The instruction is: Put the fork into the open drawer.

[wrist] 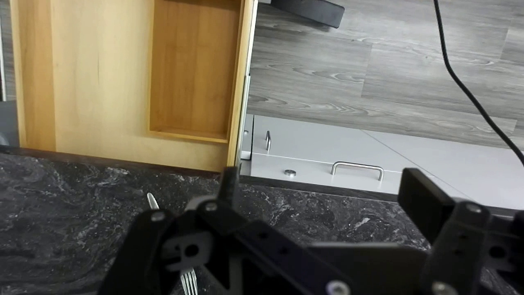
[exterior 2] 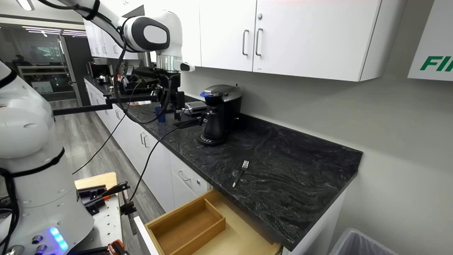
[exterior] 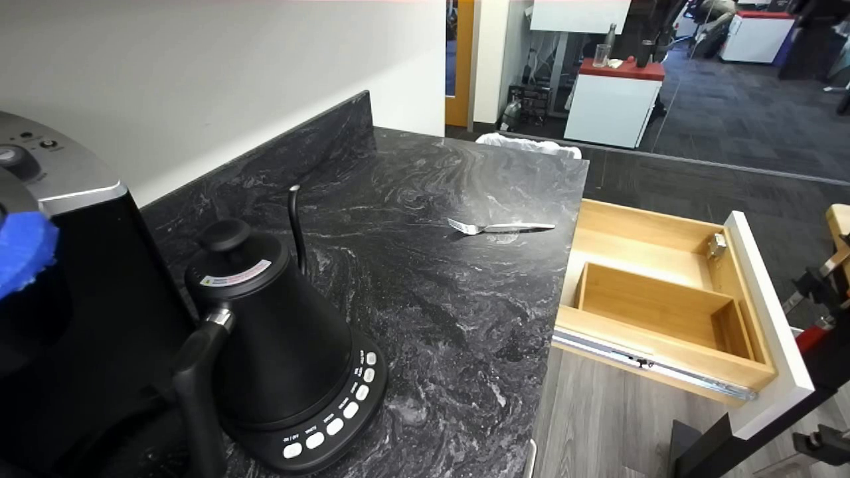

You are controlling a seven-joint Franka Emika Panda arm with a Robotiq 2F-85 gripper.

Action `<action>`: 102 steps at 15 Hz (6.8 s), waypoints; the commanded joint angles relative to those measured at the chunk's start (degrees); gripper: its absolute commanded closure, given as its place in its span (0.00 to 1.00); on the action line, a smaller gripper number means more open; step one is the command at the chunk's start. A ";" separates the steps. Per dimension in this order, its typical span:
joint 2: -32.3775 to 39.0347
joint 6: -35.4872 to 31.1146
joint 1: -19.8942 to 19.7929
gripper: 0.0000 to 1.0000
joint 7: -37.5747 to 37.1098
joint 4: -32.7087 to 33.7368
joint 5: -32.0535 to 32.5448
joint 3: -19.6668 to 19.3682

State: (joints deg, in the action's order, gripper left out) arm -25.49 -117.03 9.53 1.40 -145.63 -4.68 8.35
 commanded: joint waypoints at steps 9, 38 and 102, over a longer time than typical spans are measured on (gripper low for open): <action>8.44 0.07 -2.26 0.00 13.74 7.04 0.45 -7.07; 47.03 -42.25 -5.58 0.00 10.39 23.29 8.19 -6.74; 68.44 -32.54 -11.74 0.00 14.28 41.14 8.90 -3.53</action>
State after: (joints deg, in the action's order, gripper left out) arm 41.76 -147.88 -0.38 13.85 -105.56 5.00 3.52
